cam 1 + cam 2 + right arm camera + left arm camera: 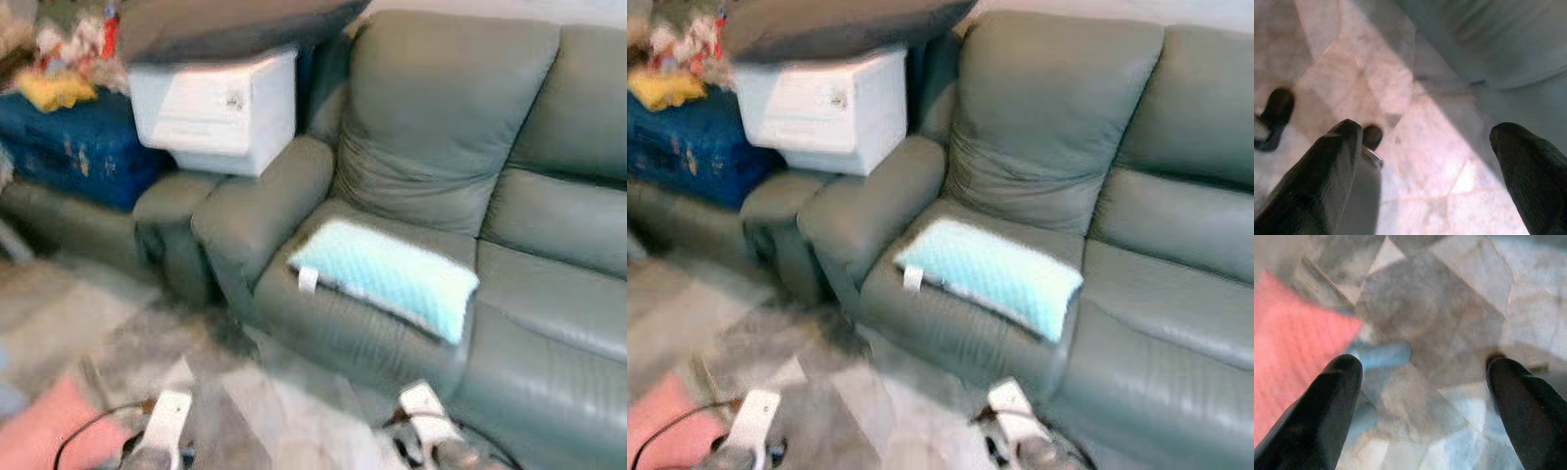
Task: Move the pillow to the sofa
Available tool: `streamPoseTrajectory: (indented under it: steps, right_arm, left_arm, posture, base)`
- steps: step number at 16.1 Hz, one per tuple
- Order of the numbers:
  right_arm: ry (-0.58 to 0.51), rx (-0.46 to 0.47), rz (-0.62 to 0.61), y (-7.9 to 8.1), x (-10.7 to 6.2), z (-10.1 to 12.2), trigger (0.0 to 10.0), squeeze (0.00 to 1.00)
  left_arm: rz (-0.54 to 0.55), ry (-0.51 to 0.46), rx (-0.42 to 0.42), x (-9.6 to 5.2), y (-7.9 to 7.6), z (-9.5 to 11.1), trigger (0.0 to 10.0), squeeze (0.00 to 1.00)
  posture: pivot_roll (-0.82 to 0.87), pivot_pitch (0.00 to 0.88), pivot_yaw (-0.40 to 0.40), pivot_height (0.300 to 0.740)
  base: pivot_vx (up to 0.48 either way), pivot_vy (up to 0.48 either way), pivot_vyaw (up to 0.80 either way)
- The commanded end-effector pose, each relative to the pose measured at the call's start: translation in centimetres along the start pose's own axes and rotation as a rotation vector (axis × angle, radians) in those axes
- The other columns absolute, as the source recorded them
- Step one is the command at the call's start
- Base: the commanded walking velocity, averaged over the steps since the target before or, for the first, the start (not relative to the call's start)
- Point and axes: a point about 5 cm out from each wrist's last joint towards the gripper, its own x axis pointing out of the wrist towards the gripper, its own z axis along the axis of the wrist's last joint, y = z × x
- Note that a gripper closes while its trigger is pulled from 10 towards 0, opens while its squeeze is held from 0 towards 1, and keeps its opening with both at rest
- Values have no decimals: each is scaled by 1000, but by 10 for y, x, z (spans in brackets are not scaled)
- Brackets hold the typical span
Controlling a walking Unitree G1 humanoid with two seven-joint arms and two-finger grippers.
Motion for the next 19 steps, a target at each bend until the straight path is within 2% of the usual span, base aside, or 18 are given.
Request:
streamPoseTrajectory:
  steps: [1, 5, 8, 13, 19]
  right_arm:
    - [-20, -7, 2, 4, 1, 8, 10000, 0]
    - [-10, -26, 0, 5, 1, 5, 10000, 0]
    - [-11, -38, 0, 5, 1, 5, 10000, 0]
    - [-10, -48, -1, 5, 1, 5, 10000, 0]
    - [-10, -55, -2, 4, 1, 5, 10000, 0]
  left_arm:
    - [13, -25, 6, 0, 7, 9, 10000, 0]
    - [40, -26, -16, 1, 9, 12, 10000, 0]
    - [56, -12, -52, 0, 17, 6, 10000, 0]
    - [69, -1, -55, -1, 31, -4, 10000, 0]
    - [43, -11, -45, 0, 21, 0, 10000, 0]
  posture:
    - [34, 0, 21, 740]
    - [34, 0, 20, 740]
    - [34, 0, 20, 740]
    - [33, 0, 18, 740]
    - [35, 0, 18, 740]
  base:
    - [0, 0, 0]
    - [0, 0, 0]
    - [0, 0, 800]
    - [0, 0, 800]
    - [0, 0, 800]
